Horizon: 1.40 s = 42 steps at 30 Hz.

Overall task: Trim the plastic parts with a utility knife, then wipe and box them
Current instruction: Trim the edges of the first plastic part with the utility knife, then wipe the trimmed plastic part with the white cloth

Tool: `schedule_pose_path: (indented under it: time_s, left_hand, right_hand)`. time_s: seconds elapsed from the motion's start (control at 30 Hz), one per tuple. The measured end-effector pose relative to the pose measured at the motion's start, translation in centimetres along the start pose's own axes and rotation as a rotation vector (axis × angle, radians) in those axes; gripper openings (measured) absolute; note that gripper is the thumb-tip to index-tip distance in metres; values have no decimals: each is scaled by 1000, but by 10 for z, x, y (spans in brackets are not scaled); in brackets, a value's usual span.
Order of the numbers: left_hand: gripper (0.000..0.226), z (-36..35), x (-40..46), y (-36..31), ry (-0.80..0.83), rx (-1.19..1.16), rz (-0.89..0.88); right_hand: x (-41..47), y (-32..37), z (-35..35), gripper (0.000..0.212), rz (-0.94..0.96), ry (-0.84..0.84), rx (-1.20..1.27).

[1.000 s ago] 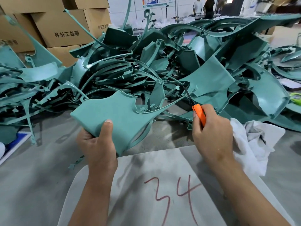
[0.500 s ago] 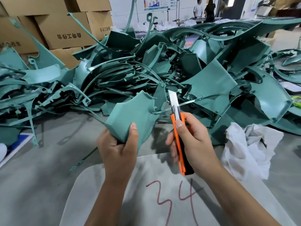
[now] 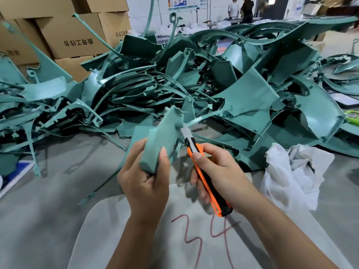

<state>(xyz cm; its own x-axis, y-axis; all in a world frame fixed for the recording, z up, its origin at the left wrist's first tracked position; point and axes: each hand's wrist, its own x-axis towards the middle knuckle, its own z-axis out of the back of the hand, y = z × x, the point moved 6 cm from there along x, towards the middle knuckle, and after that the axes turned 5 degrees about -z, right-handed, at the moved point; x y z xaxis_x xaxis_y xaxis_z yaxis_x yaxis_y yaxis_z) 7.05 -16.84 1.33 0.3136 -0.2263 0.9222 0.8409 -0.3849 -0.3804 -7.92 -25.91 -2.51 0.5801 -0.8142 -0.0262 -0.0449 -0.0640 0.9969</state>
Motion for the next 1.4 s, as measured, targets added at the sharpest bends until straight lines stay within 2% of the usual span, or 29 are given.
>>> schedule_pose_path:
  time_s: [0.13,0.2,0.27,0.3,0.4,0.47,0.57,0.6,0.67,0.73,0.8,0.87,0.97,1.03,1.1,1.23,1.3,1.4]
  left_hand:
    - [41,15,0,20,-110,27,157]
    - [44,18,0,29,-138,-18,277]
    - [34,20,1,34,-164,-50,349]
    - [26,20,2,35,-182,-63,371]
    - [14,21,4,41,-250,-134,430]
    - [8,21,3,47,-297,-188,461]
    - [8,24,2,51,-388,-243,506]
    - [9,26,1,54,-444,-260,535]
    - [9,32,-2,60,-576,-331,624]
    - [7,29,-4,67,-612,-448,724]
    - [5,20,-2,70,-490,-560,794]
    - [9,6,-4,69,-308,-646,882]
    - [12,-6,-11,65,-130,-664,995]
    - [14,-8,-13,65,-88,-683,1021]
    - [20,-7,-11,66,-20,-723,1027]
    - [27,-6,-6,61,156,-780,962]
    - [26,-6,0,53,258,-832,905]
    - [32,-15,-2,37,452,-931,906]
  right_hand:
    - [2,4,16,16,64,-72,-290]
    - [1,6,21,22,106,-64,-575]
    - [0,4,21,28,125,-33,-967]
    - [0,4,20,32,125,-42,-1081]
    - [-2,16,24,39,184,-132,-1113]
    - [-11,32,37,35,254,-309,-1134]
    - [-42,54,87,23,213,-782,-1135]
    - [-54,55,105,28,124,-916,-1147]
    - [-73,47,135,58,-162,-1041,-1173]
    - [-83,35,147,89,-418,-946,-1148]
    - [-82,22,142,97,-502,-789,-1074]
    - [-78,17,136,79,-422,-711,-1050]
    - [-80,32,135,39,-57,-820,-1008]
    - [-85,51,135,29,168,-914,-899]
    - [-76,64,127,27,309,-848,-695]
    - [-34,67,95,27,299,-517,-314]
    - [-13,55,78,17,183,-403,-42]
    - [4,34,49,27,5,-272,309]
